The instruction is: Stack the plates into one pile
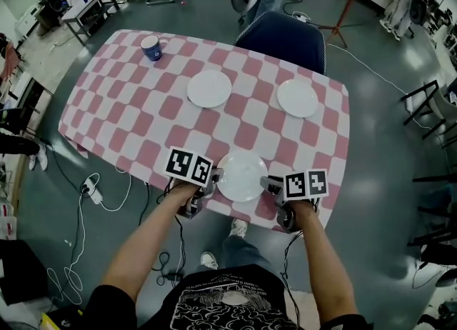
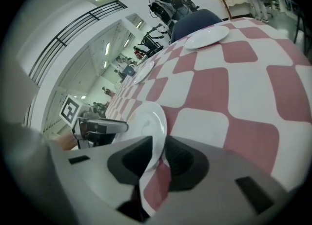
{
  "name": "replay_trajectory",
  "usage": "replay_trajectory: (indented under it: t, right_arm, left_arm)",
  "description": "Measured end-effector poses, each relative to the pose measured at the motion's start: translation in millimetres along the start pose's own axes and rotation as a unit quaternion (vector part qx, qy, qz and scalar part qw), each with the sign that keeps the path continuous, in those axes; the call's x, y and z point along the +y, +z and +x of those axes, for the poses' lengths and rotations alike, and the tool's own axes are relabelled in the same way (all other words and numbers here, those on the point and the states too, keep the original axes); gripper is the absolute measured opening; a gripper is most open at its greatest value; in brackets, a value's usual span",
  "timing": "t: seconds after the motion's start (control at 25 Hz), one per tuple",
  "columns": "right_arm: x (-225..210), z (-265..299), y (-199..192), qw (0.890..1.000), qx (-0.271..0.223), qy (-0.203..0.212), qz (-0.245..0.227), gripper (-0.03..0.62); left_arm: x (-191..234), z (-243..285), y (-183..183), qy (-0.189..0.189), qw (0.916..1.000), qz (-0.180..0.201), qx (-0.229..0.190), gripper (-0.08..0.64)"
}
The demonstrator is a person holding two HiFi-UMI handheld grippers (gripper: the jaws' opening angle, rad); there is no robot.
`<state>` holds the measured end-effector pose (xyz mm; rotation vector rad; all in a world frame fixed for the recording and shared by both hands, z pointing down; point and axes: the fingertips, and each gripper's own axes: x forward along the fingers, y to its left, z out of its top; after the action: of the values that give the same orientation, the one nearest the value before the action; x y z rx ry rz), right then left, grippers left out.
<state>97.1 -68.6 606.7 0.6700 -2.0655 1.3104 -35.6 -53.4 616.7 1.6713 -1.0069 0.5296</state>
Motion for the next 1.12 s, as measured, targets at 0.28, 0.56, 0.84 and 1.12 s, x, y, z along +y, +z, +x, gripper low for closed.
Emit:
replay_trajectory:
  t: [0.28,0.56,0.84,1.12]
  right_arm:
    - [1.9,-3.1,5.1,1.0,-0.002,0.011,0.016,0.046]
    - [18.3,-10.9,27.9,0.999,-0.017,0.036,0.011,0.035]
    - [44.1,-25.1,68.9,0.998,-0.034,0.052,-0.021,0.034]
    - [64.4,-31.8,104.2,0.996,-0.039,0.074,-0.039,0.032]
  left_arm:
    - [0.0,-6.9,10.9,-0.004,0.9998,-0.009,-0.018,0.054]
    - [-4.6,-28.3,32.3,-0.007,0.9987,0.0,-0.05,0.049]
    - [-9.8,-57.5,66.1,-0.004,0.9956,-0.003,-0.094,0.049]
    - [-12.7,-84.3,96.2,0.014,0.9924,-0.003,-0.122,0.051]
